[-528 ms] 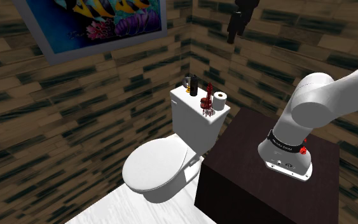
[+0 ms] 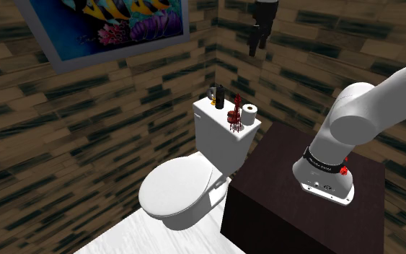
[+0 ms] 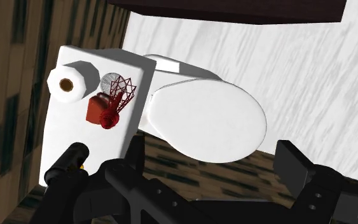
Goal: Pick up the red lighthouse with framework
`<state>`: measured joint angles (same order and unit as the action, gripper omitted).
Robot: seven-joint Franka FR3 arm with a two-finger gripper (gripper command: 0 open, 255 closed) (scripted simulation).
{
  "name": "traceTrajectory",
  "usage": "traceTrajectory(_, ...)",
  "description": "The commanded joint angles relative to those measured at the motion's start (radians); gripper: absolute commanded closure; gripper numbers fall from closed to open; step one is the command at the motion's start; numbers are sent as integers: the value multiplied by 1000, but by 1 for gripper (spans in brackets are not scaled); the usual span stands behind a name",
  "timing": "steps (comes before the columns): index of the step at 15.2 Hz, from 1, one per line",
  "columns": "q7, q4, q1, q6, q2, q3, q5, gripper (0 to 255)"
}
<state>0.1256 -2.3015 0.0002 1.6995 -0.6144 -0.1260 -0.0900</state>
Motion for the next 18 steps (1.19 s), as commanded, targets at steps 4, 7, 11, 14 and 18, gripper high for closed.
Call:
traceTrajectory(4, 98, 63, -7, 41, 198, -83, 2, 0)
traceTrajectory(7, 157, 114, -10, 58, 325, -124, 15, 0)
traceTrajectory(11, 238, 196, -21, 69, 501, -168, 44, 0)
traceTrajectory(14, 298, 267, -35, 69, 636, -192, 72, 0)
traceTrajectory(18, 373, 376, -64, 56, 819, -206, 110, 0)
